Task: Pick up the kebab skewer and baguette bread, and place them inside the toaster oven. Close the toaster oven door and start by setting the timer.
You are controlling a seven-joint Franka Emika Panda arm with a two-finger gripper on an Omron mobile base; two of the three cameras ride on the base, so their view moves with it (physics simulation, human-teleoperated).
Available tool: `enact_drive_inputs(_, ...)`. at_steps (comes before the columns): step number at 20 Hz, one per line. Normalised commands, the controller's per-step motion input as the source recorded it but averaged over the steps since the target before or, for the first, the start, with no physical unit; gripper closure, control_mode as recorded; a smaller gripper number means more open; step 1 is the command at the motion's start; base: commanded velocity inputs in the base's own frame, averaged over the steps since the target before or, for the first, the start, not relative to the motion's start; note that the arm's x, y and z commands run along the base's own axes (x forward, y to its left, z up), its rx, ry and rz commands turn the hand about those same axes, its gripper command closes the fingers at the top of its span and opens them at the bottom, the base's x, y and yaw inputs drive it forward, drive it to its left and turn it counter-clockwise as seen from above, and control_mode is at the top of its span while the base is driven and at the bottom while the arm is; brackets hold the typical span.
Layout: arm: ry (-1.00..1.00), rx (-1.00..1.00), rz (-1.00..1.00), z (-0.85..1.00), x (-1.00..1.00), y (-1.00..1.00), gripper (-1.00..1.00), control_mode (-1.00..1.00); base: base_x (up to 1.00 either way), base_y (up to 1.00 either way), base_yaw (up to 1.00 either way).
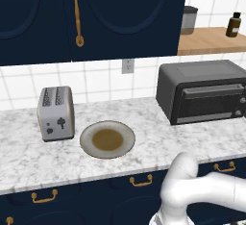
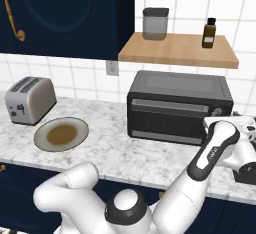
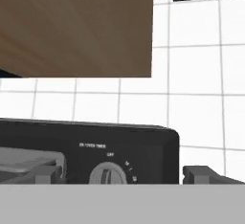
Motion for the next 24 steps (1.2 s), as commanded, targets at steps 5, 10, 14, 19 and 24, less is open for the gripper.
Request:
enact_drive_inputs(5,0.00,0.00,-0.05,-0.13,0.38,-0.40,-1.00,-1.00,0.00,0.00,0.00)
enact_drive_inputs(10,0.00,0.00,-0.02,-0.08,0.24,-0.09,-1.00,-1.00,0.00,0.00,0.00)
enact_drive_inputs(14,0.00,0.00,-0.03,-0.01,0.03,0.00,-1.00,-1.00,0.00,0.00,0.00)
enact_drive_inputs(19,0.00,0.00,-0.10,0.00,0.00,0.08,-1.00,-1.00,0.00,0.00,0.00)
enact_drive_inputs(24,0.00,0.00,-0.18,0.00,0.00,0.23,-1.00,-1.00,0.00,0.00,0.00)
